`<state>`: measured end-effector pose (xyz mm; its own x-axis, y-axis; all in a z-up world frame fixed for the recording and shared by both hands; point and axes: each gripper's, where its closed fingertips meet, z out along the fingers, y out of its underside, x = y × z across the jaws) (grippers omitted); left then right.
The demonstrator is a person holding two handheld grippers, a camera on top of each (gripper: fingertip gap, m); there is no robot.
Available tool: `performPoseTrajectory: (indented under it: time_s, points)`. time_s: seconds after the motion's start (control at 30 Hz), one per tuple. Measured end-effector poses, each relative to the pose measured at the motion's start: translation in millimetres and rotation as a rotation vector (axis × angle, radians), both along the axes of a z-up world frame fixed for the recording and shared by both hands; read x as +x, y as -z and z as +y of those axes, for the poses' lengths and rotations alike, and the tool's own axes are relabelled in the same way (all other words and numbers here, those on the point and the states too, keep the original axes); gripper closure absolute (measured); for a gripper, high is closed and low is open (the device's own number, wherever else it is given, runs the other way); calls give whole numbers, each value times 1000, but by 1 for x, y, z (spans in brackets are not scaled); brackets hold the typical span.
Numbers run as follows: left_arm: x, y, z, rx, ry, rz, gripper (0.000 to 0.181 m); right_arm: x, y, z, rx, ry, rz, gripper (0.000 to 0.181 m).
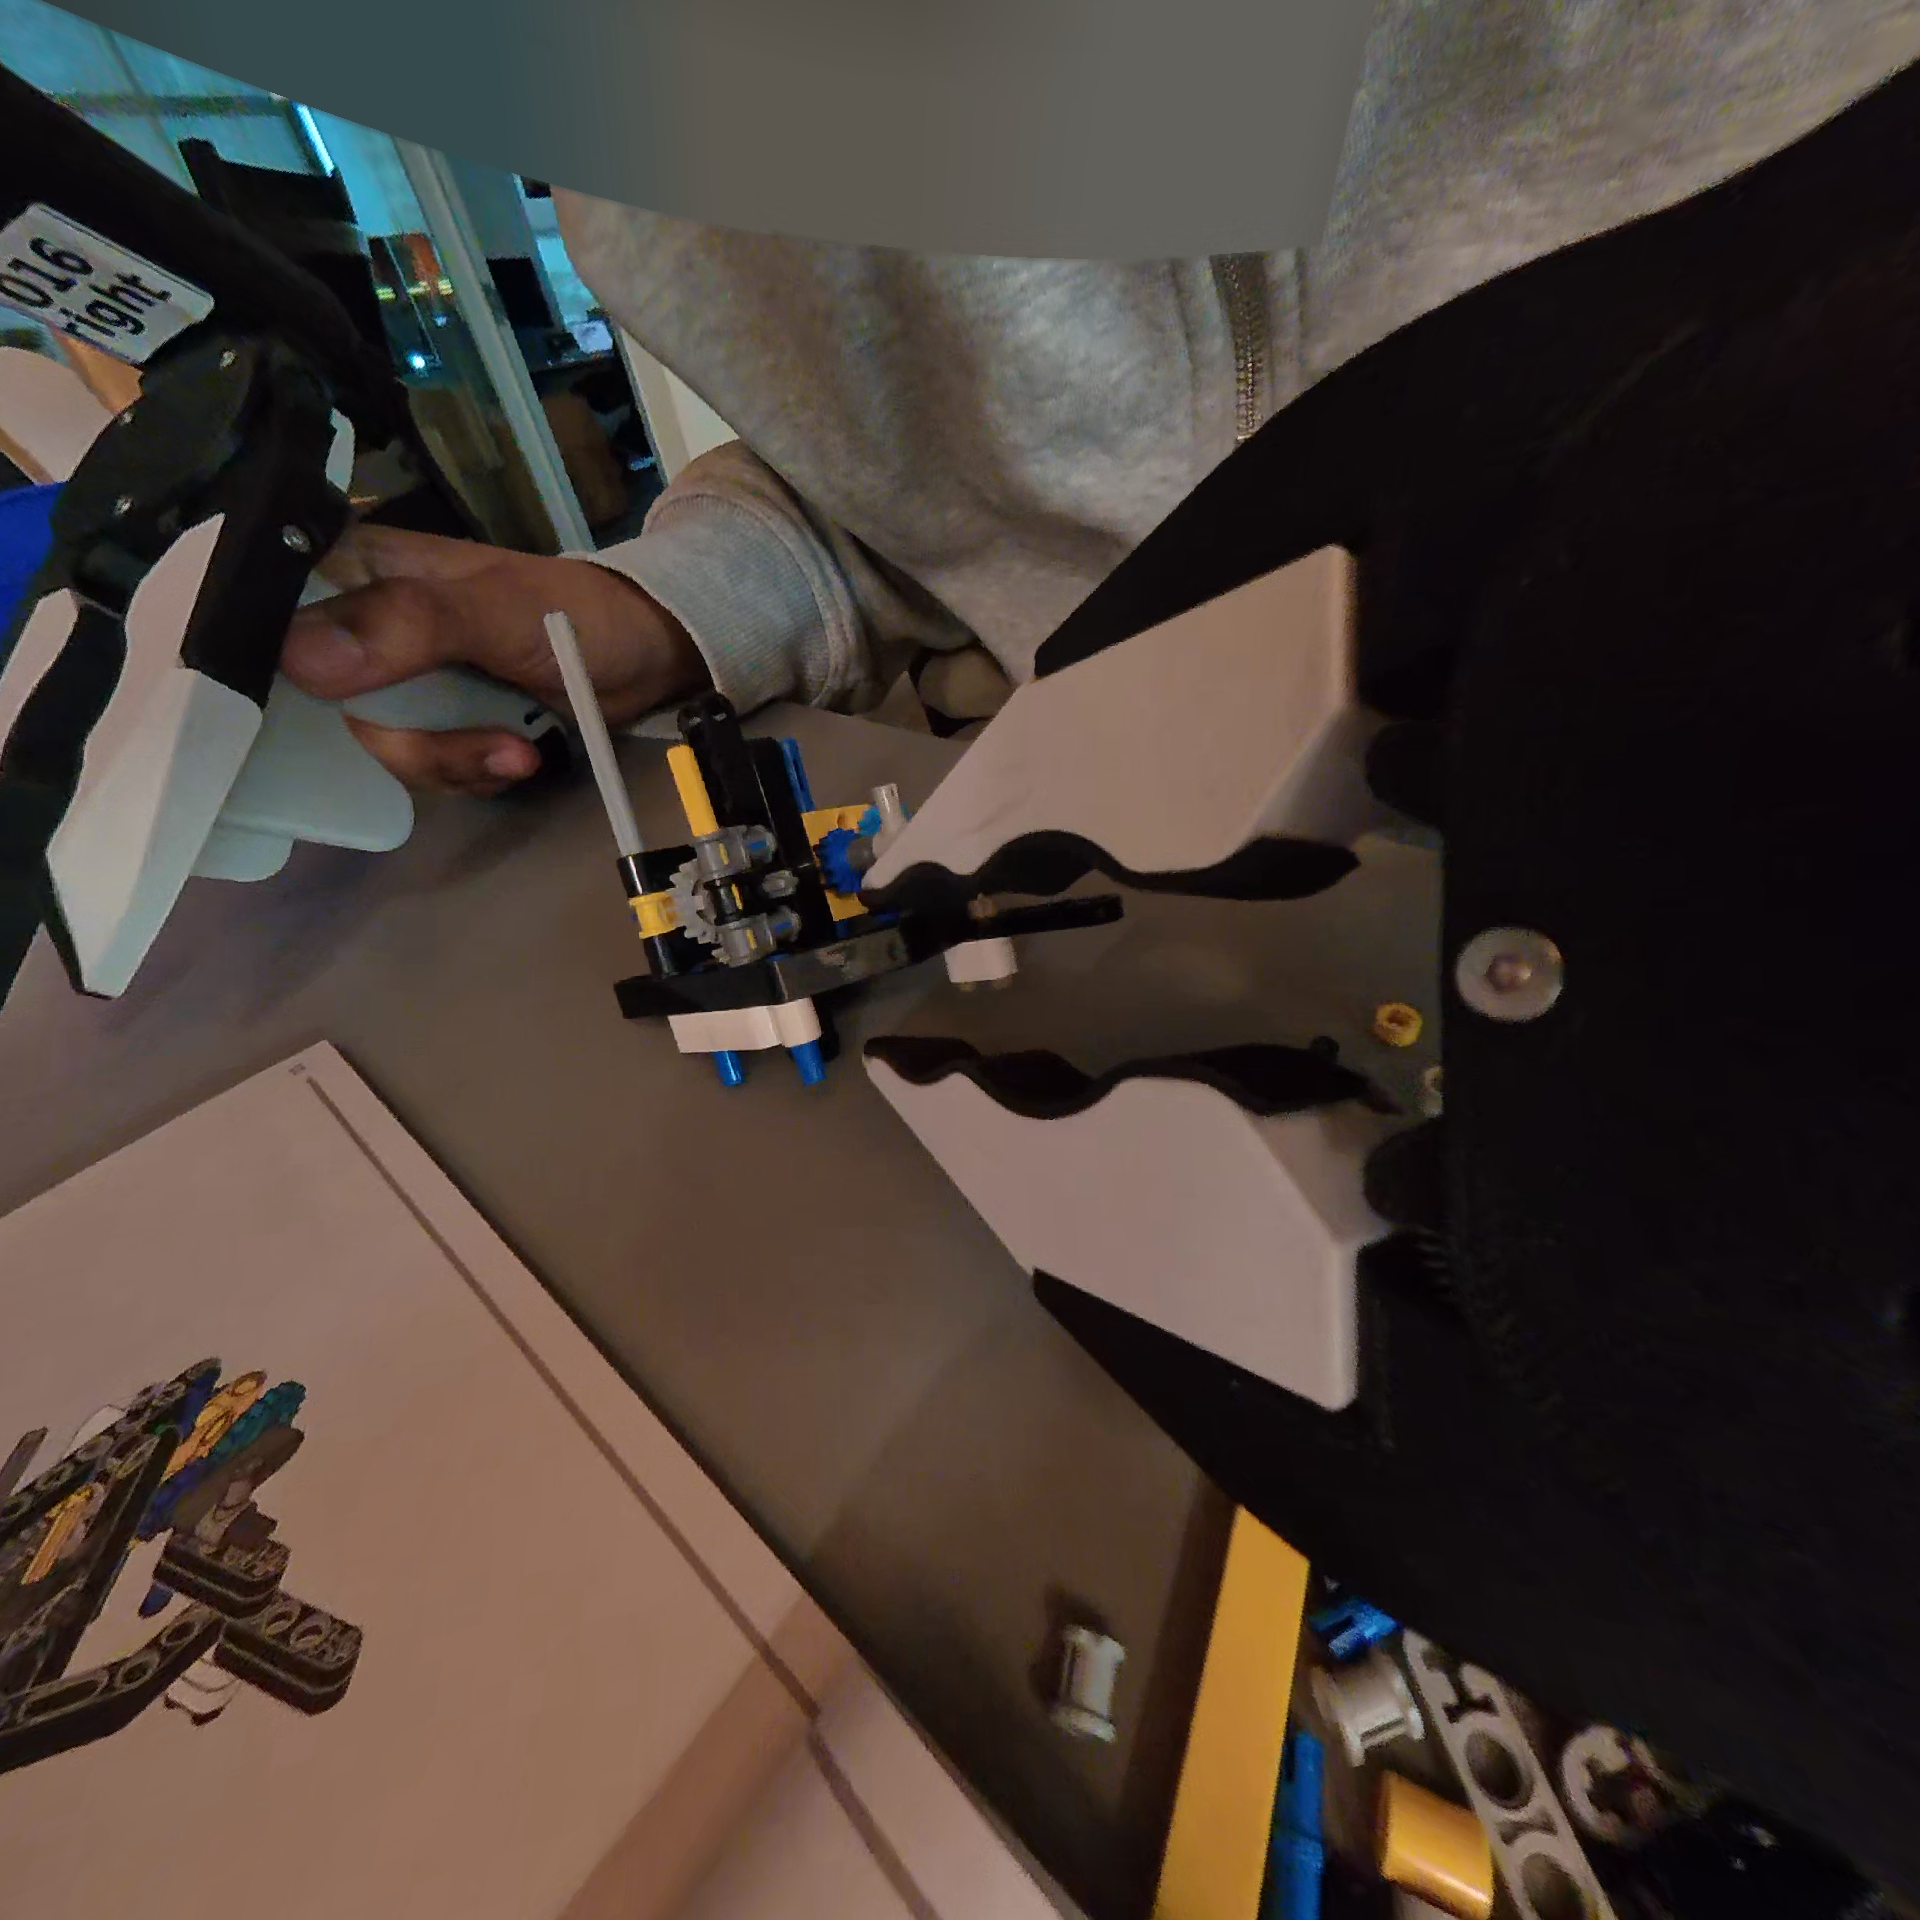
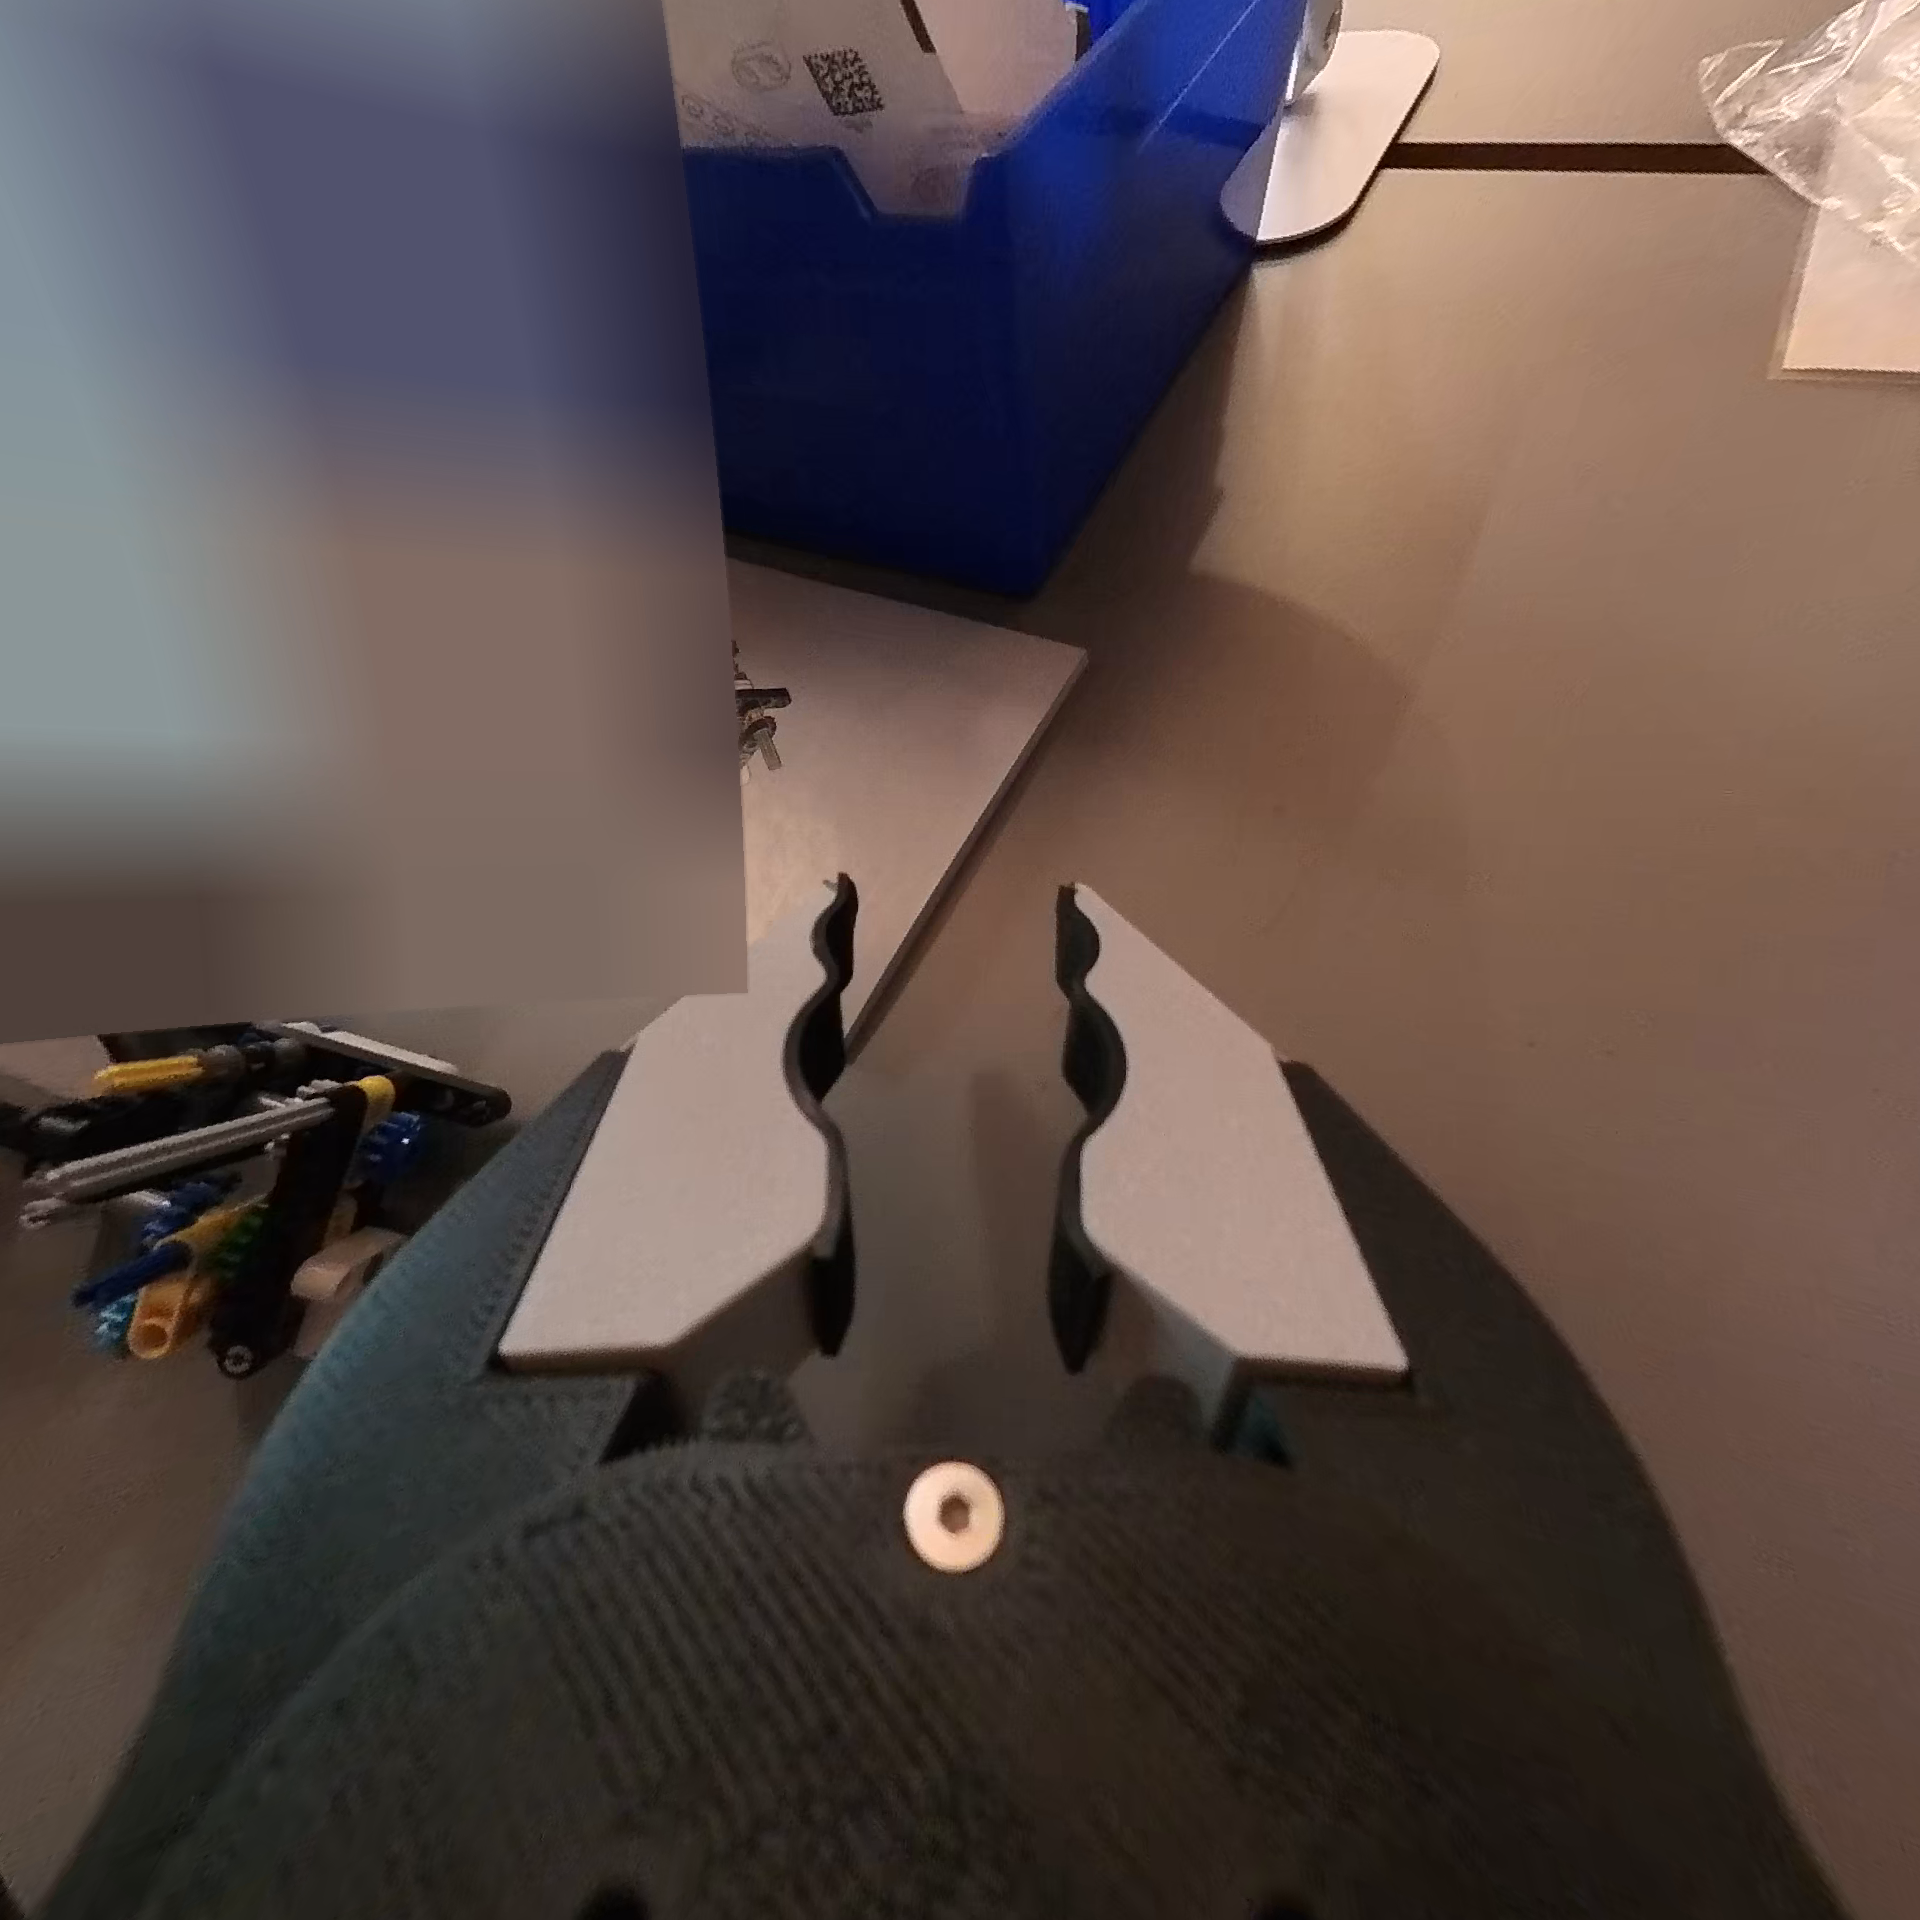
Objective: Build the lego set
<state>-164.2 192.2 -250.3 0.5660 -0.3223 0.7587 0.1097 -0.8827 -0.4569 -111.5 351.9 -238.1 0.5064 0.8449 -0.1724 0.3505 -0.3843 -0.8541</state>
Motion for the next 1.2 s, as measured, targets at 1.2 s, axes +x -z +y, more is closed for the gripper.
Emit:
performPoseTrajectory:
  time_s: [1.2]
  points:
    - [4, -6, -2, 29, 23, -60, 174, 0, -5, -2, 8, -12, 26, 145]
